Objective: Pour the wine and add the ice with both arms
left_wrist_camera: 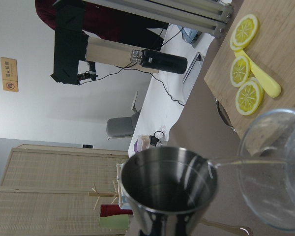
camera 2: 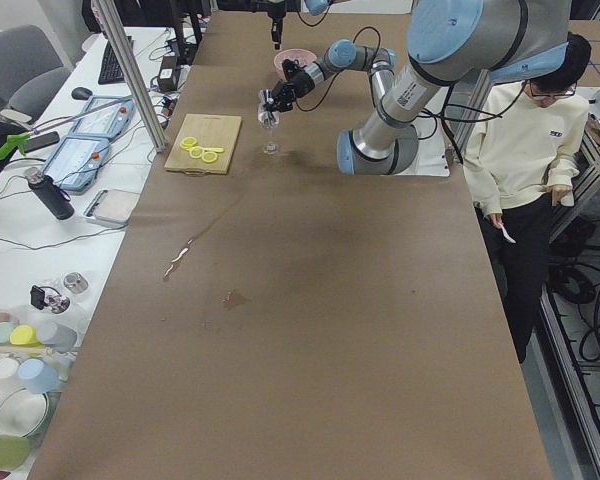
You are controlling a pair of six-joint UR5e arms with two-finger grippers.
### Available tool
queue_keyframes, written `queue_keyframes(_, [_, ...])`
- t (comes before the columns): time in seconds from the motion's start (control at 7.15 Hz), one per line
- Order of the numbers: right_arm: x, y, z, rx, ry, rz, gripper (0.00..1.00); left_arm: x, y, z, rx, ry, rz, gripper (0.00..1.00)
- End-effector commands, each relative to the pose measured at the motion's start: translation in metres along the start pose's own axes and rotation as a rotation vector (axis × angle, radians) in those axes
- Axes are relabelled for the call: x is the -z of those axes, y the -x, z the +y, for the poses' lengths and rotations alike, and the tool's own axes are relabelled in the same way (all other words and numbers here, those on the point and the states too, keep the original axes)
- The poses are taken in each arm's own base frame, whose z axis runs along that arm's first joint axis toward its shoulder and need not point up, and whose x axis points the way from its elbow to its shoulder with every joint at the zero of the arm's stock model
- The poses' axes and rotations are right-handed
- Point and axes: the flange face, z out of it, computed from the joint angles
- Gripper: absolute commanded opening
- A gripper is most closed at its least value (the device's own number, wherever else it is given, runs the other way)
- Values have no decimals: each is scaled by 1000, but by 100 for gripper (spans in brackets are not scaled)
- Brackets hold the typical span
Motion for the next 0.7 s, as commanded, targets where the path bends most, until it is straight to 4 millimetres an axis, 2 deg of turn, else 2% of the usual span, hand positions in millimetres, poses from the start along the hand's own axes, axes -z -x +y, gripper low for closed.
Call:
queue_keyframes(0.0, [9,14,-3,-1,-13,-11,27,0,1,-1,31,-2,3,0])
queue_keyframes(0.28, [11,18,-4,1,-14,-15,27,7,4,-9,110,-25,41,0])
queue_keyframes(0.42, [14,24,-4,4,-15,-19,27,13,13,-13,163,-42,71,0])
queue_keyframes(0.56, [29,42,-7,-18,-10,-13,27,21,38,-11,243,-77,119,0])
